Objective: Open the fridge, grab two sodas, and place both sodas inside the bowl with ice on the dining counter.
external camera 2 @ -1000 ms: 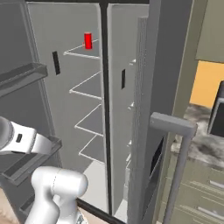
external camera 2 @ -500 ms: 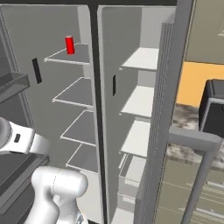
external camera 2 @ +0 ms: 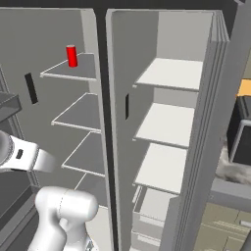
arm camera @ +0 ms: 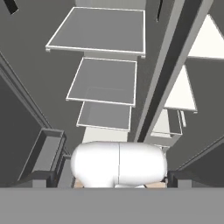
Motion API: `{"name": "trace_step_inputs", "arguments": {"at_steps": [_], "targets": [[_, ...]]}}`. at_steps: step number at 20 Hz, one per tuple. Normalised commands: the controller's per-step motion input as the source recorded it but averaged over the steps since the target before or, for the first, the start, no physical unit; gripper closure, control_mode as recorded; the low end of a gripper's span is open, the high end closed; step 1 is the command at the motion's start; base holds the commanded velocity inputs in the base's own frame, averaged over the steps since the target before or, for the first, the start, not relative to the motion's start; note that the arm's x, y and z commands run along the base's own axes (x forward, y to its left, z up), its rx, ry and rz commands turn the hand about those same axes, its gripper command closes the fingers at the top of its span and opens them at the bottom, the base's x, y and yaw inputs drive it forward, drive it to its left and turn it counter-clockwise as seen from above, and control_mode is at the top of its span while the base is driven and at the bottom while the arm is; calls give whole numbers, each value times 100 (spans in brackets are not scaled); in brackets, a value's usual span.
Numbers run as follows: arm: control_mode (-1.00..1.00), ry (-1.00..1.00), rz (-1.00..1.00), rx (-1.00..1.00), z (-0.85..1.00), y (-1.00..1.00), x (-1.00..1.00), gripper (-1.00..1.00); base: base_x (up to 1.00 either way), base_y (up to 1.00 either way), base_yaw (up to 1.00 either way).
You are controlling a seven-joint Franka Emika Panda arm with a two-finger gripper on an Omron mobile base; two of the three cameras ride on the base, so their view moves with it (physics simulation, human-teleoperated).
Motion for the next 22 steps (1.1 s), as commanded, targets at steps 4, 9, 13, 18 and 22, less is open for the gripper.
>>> {"name": "trace_step_inputs", "arguments": {"at_steps": [4, 9, 13, 18, 22], "targets": [[100, 0, 0, 0, 0, 0, 0, -100, 78, 6, 0], [100, 0, 0, 0, 0, 0, 0, -100, 80, 0, 3], [-100, -26, 4, -1, 16, 5, 7, -100, 14, 0, 0], [-100, -42, 16, -1, 71, 2, 5, -100, 0, 0, 0], [-100, -26, 13, 0, 94, 19, 37, -100, 0, 0, 0]]}}
